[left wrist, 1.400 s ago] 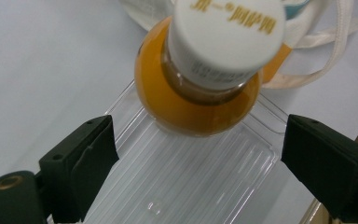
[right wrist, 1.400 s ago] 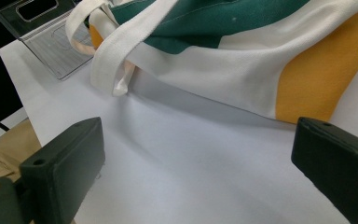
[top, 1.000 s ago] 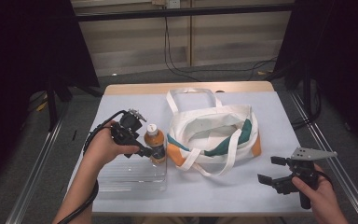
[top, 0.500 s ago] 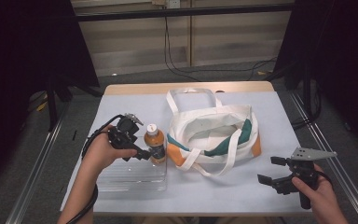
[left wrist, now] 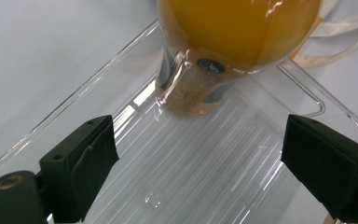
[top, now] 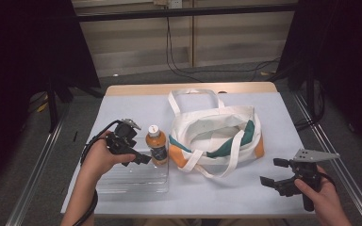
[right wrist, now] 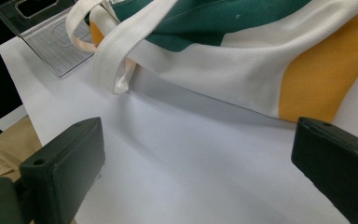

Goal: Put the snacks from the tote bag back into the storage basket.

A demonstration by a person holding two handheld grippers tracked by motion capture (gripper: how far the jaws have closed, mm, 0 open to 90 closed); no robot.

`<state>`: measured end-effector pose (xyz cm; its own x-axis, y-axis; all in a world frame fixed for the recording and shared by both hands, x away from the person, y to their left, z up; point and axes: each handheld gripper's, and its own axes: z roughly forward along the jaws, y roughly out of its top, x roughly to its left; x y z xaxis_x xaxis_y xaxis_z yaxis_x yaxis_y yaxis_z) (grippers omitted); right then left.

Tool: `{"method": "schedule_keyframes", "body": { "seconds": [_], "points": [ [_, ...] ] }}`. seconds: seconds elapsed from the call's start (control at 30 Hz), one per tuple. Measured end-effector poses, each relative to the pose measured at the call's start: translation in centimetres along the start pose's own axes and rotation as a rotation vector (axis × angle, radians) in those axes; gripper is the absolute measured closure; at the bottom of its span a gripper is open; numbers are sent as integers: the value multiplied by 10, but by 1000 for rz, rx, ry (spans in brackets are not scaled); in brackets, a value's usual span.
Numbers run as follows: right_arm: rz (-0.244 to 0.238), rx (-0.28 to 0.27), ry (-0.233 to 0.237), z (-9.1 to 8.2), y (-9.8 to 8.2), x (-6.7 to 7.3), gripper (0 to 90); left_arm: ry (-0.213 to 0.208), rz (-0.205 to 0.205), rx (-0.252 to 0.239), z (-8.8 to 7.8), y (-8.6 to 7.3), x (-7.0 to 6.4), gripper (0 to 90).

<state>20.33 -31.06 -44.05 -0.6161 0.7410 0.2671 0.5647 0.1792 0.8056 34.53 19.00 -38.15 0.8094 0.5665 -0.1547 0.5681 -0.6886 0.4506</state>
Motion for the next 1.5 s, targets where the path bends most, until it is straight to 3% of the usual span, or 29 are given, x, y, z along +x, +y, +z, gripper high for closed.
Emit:
{"method": "schedule_keyframes", "body": {
  "seconds": [0.03,0.13,0.2,0.43,0.57,0.6,0.7,0.97,1.1,1.5],
  "points": [
    [1,0,-2,0,0,0,26,1,-25,-25,1,-1,-1,101],
    [1,0,-2,0,0,0,25,1,-3,-15,1,-3,1,101],
    [1,1,-1,0,0,0,25,-1,-30,-37,3,-5,0,102],
    [-2,7,2,1,-1,0,25,-5,-9,-24,6,-11,3,101],
    [0,7,-1,1,-1,0,25,-2,-31,-39,9,-14,1,101],
    [-1,6,-2,1,-1,0,25,-1,-10,-29,9,-14,2,101],
    [-1,6,-3,2,-1,1,25,-2,-22,-49,10,-17,1,101],
    [-11,12,0,2,-1,2,25,13,-27,-39,10,-24,5,101],
    [-15,16,1,2,0,2,25,9,-49,-55,11,-27,6,100],
    [-15,9,-10,-4,-4,3,25,10,-51,-64,6,-26,6,97]
  ]
}}
